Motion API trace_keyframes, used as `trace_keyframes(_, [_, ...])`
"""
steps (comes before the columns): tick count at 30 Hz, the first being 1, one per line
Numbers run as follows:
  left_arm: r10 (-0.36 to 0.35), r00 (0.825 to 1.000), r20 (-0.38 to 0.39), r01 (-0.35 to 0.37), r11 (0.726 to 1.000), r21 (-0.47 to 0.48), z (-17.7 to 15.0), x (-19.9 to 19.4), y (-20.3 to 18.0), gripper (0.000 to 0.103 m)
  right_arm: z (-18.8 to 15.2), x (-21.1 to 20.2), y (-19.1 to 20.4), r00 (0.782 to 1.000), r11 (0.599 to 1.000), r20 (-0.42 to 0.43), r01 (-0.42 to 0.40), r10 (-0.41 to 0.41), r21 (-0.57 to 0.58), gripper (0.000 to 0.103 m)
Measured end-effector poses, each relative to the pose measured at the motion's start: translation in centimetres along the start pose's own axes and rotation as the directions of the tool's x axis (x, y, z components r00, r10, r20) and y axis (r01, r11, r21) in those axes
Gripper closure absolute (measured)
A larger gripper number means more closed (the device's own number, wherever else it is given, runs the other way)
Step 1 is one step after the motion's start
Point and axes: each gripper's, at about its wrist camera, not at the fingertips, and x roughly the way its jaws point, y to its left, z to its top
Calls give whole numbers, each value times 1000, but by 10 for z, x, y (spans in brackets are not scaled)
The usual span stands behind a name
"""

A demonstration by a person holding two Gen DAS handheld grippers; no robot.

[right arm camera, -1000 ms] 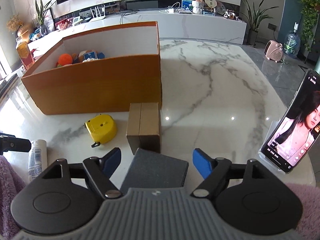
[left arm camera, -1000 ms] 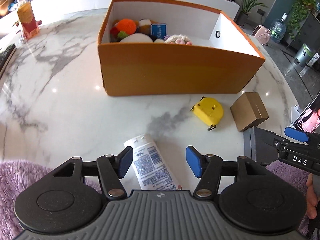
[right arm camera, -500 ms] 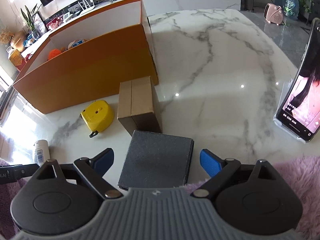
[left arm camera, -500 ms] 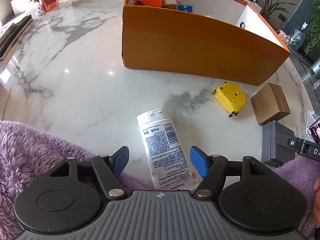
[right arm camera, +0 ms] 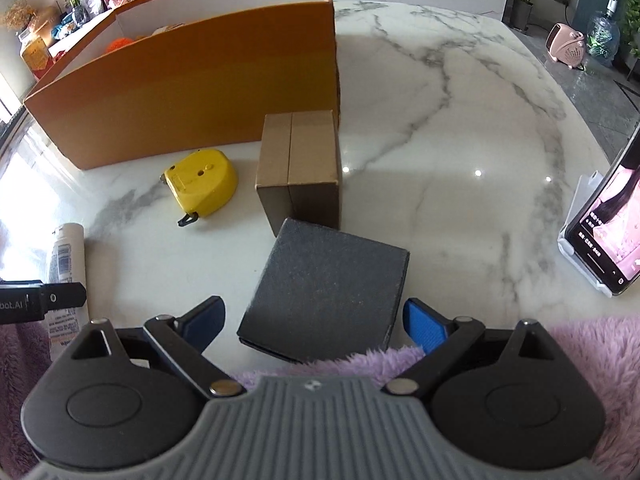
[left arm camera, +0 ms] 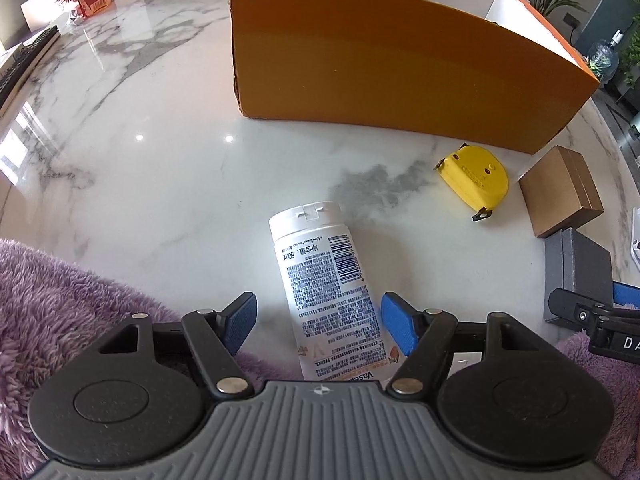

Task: Organize objects
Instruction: 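Close left gripper on Vaseline tube while right gripper closes on dark gray box, then carry the Vaseline tube and dark gray box over the orange box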

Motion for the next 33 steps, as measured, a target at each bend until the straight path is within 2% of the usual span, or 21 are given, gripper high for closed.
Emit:
trace_keyframes(4, [-8, 1000, -9, 8, 1000, 3, 0, 1, 1, 24, -1, 2, 3, 1000, 1000, -5, 21, -21, -19, 9])
trace_keyframes(6, [-7, 1000, -5, 7, 1000, 6, 0, 1, 1, 27, 0, 2, 2, 1000, 1000, -7, 26, -26, -15, 15])
trace_keyframes(9, [-7, 1000, -4, 7, 1000, 7, 0, 0, 2, 40, -1, 2, 1, 1000, 1000, -9, 26, -26, -10, 18])
trace_keyframes(10, [-6, 1000, -3, 6, 1000, 9, 0, 0, 2, 48, -1, 2, 1, 1000, 1000, -9, 25, -25, -13, 18])
trace_keyframes(23, [-36, 999, 18, 36, 999, 10, -2, -10, 6, 50, -7, -19, 7, 999, 999, 35, 24, -23, -26, 19])
trace_keyframes(33, [-112, 993, 34, 112, 994, -14, 0, -26, 7, 52, -15, -50, 6, 996, 1000, 87, -20, 21, -16, 21])
